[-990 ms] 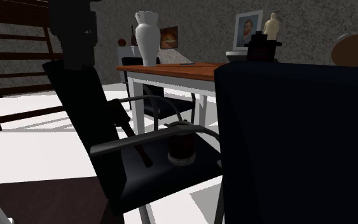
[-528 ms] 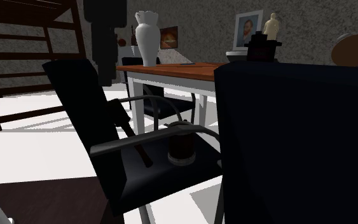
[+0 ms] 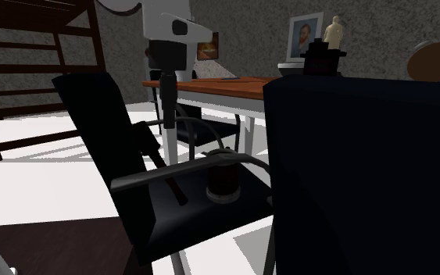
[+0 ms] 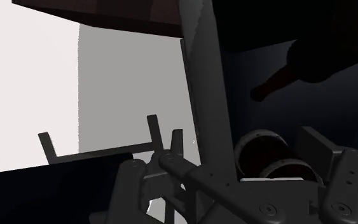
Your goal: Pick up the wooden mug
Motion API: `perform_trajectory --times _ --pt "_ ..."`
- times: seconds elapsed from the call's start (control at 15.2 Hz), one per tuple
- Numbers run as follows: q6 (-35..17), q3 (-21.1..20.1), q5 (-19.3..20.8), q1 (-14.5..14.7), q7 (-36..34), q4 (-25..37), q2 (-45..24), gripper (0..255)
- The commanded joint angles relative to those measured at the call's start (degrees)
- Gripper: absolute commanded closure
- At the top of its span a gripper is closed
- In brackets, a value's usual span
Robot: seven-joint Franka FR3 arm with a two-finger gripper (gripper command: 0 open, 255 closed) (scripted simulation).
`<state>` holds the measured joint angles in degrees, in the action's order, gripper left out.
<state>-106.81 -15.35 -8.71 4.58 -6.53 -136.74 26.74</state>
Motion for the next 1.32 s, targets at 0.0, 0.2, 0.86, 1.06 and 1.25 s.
perform_trajectory --times 0.0,0.2,0.86,1.06,1.25 --pt "-3.19 -1.84 -0.06 0.27 -1.95 1.11 -3.66 0" --pt "-7.61 -4.46 0.54 0.59 -5.05 3.0 -9.21 0" --pt "-18.67 -10.76 9.5 2.48 -18.0 14.21 -30.45 0" --pt "-20.38 -11.1 13.72 4.23 -22.23 19.1 -37.29 0" --pt "-21.29 -10.6 17.79 6.7 -26.02 24.74 -44.1 0"
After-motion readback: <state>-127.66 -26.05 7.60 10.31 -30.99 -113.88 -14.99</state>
